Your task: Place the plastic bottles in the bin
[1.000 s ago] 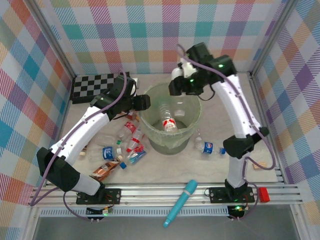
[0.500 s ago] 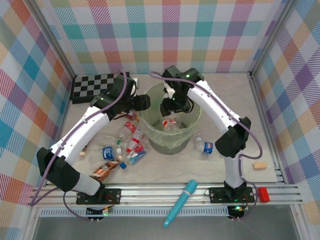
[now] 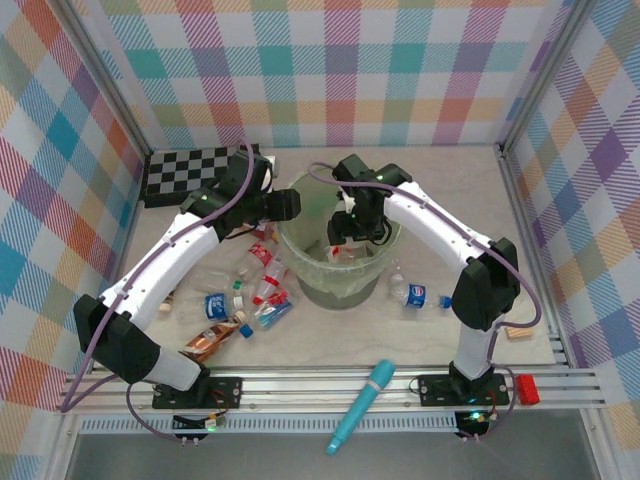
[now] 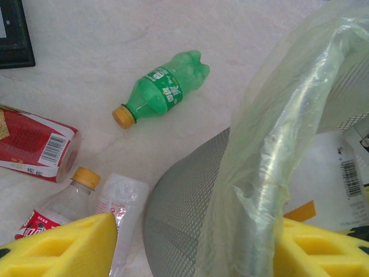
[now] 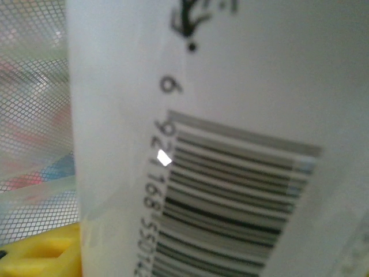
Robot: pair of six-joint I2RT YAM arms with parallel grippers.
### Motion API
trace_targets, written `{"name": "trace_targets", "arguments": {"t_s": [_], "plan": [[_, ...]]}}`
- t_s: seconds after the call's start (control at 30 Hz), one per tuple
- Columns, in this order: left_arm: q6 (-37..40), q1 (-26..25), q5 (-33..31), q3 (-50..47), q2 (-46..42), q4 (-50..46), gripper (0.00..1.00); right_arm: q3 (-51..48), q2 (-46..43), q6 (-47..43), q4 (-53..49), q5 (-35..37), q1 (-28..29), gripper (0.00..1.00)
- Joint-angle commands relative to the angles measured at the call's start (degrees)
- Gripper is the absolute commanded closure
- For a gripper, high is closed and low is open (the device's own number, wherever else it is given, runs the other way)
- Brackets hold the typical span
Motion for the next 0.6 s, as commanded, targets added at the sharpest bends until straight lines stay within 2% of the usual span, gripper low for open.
{"name": "trace_targets", "arguments": {"t_s": [0.0, 0.43, 0.57], "plan": [[0.14, -0.93, 0.01, -1.17, 1.36, -0.95, 0.38, -3.87, 6.43, 2.82, 3.35, -3.18, 2.72, 0.35], [-0.04, -0.96, 0.11, -1.39, 1.18, -0.77, 0.38, -10.55, 11.30, 5.91, 9.22, -3.13, 4.59, 0.36], [-0.04, -0.96, 0.10, -1.35, 1.22, -0.81, 0.38, -9.31, 11.04, 5.36, 7.96, -1.41, 4.74, 0.29]]}}
